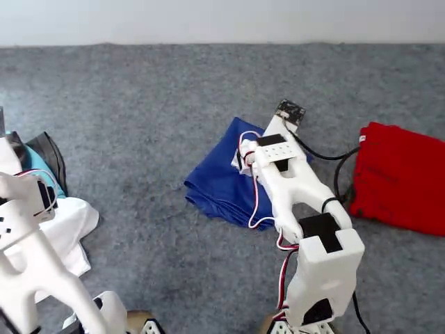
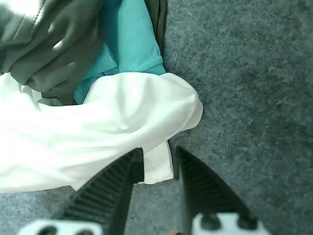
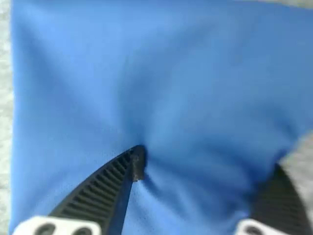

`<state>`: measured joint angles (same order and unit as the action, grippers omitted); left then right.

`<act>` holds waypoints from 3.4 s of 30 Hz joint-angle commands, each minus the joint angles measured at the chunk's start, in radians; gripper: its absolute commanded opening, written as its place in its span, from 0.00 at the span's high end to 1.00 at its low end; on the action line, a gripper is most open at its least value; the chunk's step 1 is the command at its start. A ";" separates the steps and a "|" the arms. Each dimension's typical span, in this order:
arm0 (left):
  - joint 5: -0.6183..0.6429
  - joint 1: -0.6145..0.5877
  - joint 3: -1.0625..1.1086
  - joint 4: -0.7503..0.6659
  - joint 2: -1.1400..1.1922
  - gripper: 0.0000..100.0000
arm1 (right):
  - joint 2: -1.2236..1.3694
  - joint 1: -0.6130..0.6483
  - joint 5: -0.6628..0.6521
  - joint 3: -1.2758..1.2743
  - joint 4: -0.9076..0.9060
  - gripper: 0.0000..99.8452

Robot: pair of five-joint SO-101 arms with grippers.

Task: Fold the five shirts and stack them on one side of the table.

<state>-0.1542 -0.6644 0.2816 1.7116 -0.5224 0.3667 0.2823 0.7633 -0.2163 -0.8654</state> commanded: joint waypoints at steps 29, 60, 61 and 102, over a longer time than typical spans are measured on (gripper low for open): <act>0.002 0.002 -0.019 0.000 -0.026 0.89 | -0.688 -0.512 -0.937 0.107 -0.337 0.99; 0.002 0.002 -0.015 0.005 -0.026 0.89 | -0.245 -0.842 -1.304 0.020 0.242 0.82; 0.002 0.002 -0.013 0.005 -0.026 0.89 | -0.245 -0.846 -1.304 0.031 0.240 0.77; 0.002 0.002 -0.013 0.034 -0.026 0.89 | -0.058 -0.711 -1.306 0.384 -0.601 0.99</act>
<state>-0.1542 -0.6644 0.2816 1.7346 -0.5224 0.3974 -0.4434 -0.5363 0.1120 -1.3978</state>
